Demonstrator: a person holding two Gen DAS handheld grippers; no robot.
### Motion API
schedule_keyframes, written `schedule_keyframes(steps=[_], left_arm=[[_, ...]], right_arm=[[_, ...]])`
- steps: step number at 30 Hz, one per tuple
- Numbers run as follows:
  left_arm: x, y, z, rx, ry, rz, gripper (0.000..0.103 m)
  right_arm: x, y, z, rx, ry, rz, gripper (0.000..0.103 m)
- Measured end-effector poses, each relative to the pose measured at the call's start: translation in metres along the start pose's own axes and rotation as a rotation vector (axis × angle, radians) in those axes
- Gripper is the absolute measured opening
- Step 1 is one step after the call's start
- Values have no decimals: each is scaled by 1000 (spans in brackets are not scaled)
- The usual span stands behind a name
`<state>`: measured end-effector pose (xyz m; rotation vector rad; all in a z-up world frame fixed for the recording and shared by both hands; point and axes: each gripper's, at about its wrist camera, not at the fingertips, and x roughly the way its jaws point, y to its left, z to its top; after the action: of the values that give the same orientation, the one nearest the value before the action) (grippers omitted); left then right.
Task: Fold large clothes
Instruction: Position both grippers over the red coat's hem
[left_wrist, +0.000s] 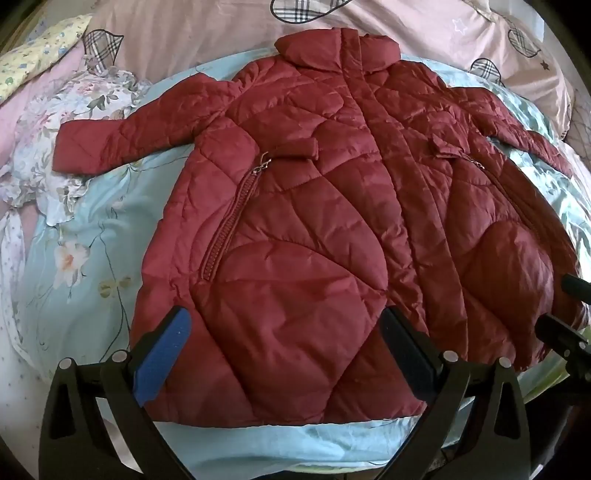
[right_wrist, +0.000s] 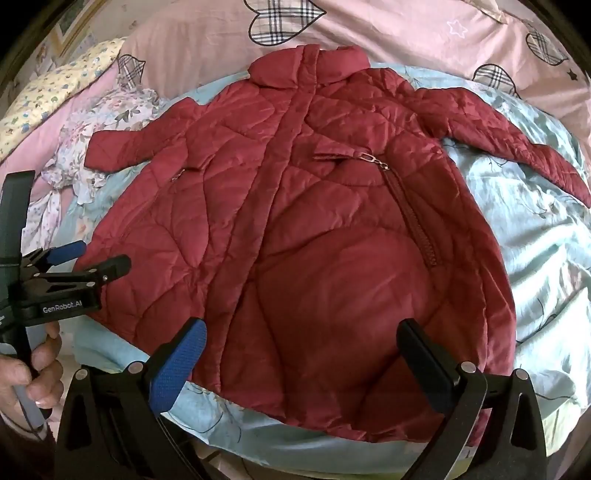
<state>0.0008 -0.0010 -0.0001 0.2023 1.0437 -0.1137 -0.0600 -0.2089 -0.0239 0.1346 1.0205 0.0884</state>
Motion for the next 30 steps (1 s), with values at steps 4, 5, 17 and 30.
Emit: schedule_keyframes(steps=[4, 5, 17, 30], left_arm=[[2, -1, 1, -4, 3, 1, 103], [2, -1, 1, -4, 3, 1, 103], [-1, 3, 1, -2, -5, 0, 103], [-1, 3, 1, -2, -6, -1, 103]], right_arm=[[0, 1, 0, 0, -2, -2, 103], [-1, 1, 0, 0, -2, -1, 103], [-3, 4, 3, -6, -12, 6, 103], [-7, 4, 4, -7, -63, 37, 103]])
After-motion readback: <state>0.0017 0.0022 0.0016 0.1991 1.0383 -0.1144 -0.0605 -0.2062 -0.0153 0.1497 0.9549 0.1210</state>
